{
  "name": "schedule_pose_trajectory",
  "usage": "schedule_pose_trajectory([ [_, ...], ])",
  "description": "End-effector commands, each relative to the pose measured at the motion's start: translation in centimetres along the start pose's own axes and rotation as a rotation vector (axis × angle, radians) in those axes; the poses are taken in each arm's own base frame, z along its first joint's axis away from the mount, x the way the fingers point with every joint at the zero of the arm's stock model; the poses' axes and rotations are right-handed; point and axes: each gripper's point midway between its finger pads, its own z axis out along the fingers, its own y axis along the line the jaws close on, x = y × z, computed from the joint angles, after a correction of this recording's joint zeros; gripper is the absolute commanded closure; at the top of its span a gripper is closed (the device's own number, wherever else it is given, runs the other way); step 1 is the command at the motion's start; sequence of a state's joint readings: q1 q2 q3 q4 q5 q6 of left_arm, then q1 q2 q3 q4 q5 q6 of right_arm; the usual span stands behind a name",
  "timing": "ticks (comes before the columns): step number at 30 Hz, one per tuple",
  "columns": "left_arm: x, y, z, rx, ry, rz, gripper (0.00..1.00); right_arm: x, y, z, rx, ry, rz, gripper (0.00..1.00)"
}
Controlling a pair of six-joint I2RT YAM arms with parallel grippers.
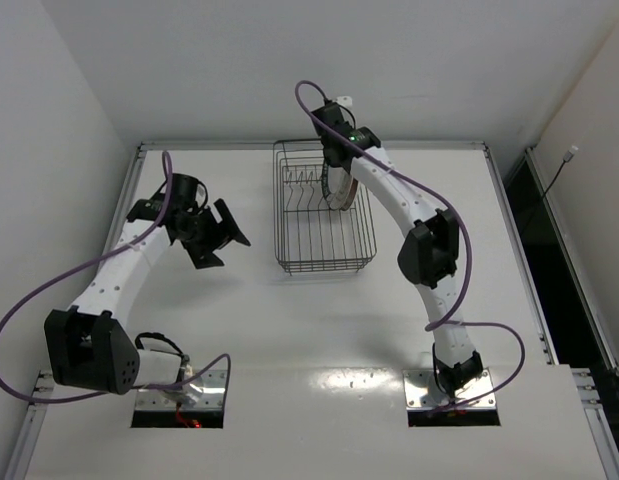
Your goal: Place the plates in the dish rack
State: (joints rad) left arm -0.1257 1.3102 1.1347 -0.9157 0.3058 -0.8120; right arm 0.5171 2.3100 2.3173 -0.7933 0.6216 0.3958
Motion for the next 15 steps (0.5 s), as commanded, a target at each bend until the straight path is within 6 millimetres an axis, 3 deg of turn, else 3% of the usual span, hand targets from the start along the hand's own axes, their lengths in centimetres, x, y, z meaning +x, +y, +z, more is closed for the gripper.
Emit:
schedule_pose_trajectory([
  [1, -1.1, -0.9, -0.9, -0.012, -0.047, 0.048, 0.24, 2.7, -0.8, 0.4, 0.010, 0.083, -0.045, 0.92],
  [9, -2.0, -0.8, -1.0, -0.035, -0.081, 0.051, 0.24, 4.6, 0.7, -1.2, -0.089, 0.161, -0.006, 0.78],
  [12, -2.4, -1.0, -1.2, -0.040, -0.090, 0.051, 0.24, 3.8, 0.4, -2.6, -0.107, 0.161, 0.012, 0.49],
  [13, -2.7, -1.1, -1.2, -0.046, -0.097, 0.051, 0.24, 3.1, 0.0, -3.4, -0.111, 0.148, 0.020, 0.31],
  [15, -2.9, -1.3, -1.1, -0.045, -0.098, 0.052, 0.24, 1.8, -1.0, -5.1, -0.132, 0.138, 0.038, 0.23],
])
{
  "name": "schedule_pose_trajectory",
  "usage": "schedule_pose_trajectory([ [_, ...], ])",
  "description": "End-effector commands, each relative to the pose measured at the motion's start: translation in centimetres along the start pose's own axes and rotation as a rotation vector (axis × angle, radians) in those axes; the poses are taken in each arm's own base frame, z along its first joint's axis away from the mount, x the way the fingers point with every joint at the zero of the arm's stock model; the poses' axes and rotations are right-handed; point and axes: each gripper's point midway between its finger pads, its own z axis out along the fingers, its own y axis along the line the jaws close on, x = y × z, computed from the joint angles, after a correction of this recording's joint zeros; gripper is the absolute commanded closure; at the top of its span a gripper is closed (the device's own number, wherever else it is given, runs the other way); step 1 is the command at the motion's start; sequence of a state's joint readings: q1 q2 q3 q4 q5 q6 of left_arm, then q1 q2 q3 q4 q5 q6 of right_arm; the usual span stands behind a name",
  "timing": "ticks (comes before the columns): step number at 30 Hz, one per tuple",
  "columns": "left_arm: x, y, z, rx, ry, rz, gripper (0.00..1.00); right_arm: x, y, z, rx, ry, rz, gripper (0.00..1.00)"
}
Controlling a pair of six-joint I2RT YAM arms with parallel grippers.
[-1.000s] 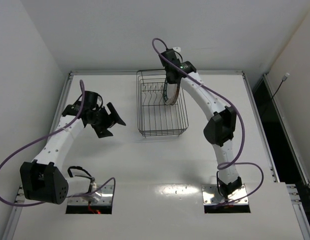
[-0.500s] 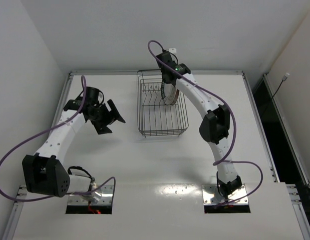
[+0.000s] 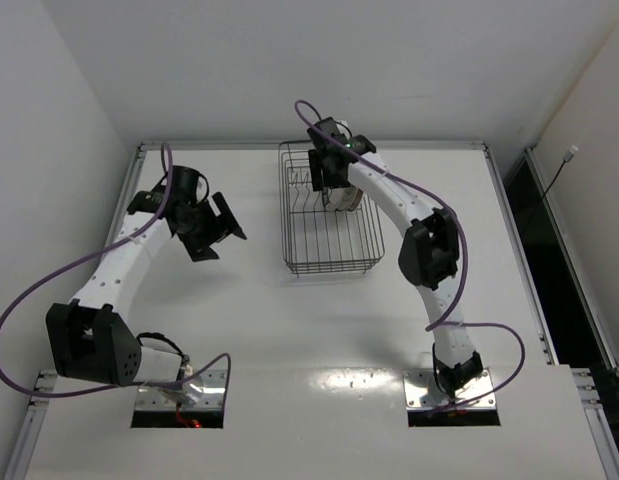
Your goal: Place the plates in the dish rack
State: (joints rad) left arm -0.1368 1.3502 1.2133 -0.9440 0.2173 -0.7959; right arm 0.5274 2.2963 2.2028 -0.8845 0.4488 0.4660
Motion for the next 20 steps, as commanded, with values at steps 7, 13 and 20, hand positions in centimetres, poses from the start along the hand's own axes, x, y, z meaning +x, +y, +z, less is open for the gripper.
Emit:
schedule_pose_trajectory([
  [7, -3.5, -1.9, -1.9, -0.005, -0.118, 0.029, 0.24, -4.0, -4.5, -13.6, -0.193, -0.067, 0.074, 0.00],
  [13, -5.0, -2.0, -1.1, -0.050, -0.131, 0.025, 0.24, -1.5, -5.5, -20.1, -0.369, -0.066, 0.080, 0.00],
  [20, -7.1, -3.0, -1.0, -0.066, -0.167, 0.026, 0.24, 4.6, -8.8, -23.1, -0.366, -0.059, 0.113, 0.00],
])
